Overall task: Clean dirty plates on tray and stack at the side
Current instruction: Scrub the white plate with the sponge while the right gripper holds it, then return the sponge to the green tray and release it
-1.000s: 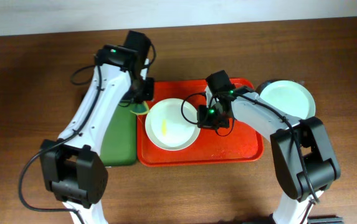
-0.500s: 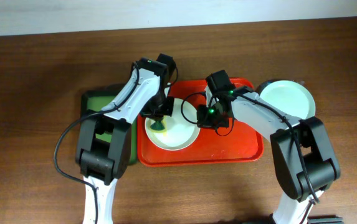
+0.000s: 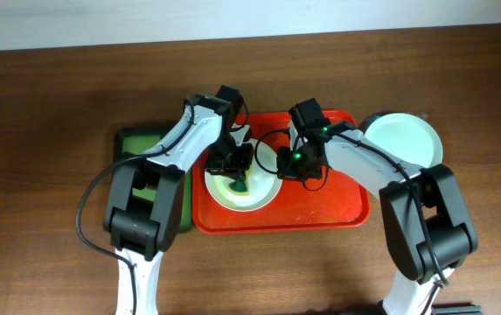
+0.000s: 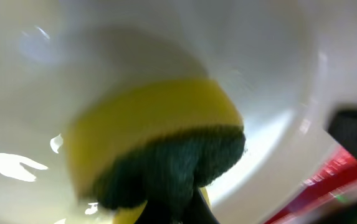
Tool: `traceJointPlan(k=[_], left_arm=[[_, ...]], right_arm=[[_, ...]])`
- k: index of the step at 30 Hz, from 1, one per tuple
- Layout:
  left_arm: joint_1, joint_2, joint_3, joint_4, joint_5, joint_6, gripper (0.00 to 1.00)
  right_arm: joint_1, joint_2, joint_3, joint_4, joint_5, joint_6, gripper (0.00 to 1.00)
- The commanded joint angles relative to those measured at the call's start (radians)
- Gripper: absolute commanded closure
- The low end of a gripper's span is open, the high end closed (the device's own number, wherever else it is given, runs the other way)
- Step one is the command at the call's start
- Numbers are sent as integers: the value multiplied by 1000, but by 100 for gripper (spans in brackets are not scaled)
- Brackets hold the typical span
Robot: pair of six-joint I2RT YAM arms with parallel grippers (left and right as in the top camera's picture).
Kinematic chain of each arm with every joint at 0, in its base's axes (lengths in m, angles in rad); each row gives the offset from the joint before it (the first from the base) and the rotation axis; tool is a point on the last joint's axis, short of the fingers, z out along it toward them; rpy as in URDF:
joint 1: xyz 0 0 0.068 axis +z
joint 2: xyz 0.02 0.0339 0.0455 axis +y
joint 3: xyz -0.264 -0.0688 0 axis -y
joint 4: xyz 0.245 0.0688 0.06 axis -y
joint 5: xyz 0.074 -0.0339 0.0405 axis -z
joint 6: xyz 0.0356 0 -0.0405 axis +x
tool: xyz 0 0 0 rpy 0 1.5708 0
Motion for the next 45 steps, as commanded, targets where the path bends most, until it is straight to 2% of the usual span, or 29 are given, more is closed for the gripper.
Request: traceJointPlan(k=[1,4,5,6,7,8,9,11,12,15,19,21,22,23,27,30,32,34,36,39,40,42,44,45], left_arm=[[55,-58,92,-42,98,28,100],[87,-166,96,-51,-51,26,100],[80,-170,96,-56,-99,26,100],[74,-170,96,-62,-135,23,100],[69,-169,93,-65,-172,23,100],[66,-169,92,-73,-210,19,100],[66,-169,82,-68,-215,19,100],[61,-169,43,-40,-214,19,100],[51,-169,16,-14,-214,18,100],[13,-168,-111,142,-231,-65,100],[-54,-123,-214,197,-373,-180,100],[-78,-93,-214,199,-292,-175,100],[-90,-92,-209,206,-122,-98,100],[-87,-92,-160,180,-57,-70,100],[-37,-114,74,-22,-307,-76,100],[-36,-111,39,-14,-481,-143,100],[-38,-110,-48,56,-481,-154,100],[-38,-110,-166,189,-459,-154,100],[-38,-110,-248,280,-349,-153,100],[-37,-111,-256,289,106,-16,100],[-29,-111,-240,285,148,-6,100],[37,-134,-140,192,163,30,100],[124,-177,-46,76,49,31,100],[180,-207,5,-32,-48,31,100]], right_arm=[[9,7,-2,3,8,8,96],[9,7,-2,8,9,8,95],[9,7,-2,17,10,8,78],[9,7,-2,37,19,8,67],[9,7,-2,51,41,8,66],[9,7,-2,53,44,8,66],[10,7,-3,52,43,8,72],[10,7,-13,53,43,8,93],[10,7,-17,53,43,8,96],[10,7,-19,53,35,8,96],[10,7,-19,53,35,8,96],[10,7,-19,52,34,8,96],[10,7,-19,52,34,8,96],[10,7,-19,52,34,8,96],[10,7,-19,50,34,8,96],[10,7,-19,49,34,8,96],[10,7,-19,49,35,8,96],[10,7,-19,50,35,8,96],[10,7,-19,50,35,8,96],[10,7,-19,49,34,8,96],[10,7,-19,49,34,8,96],[10,7,-19,49,35,8,96],[10,7,-19,48,35,8,96],[10,7,-19,48,35,8,96]])
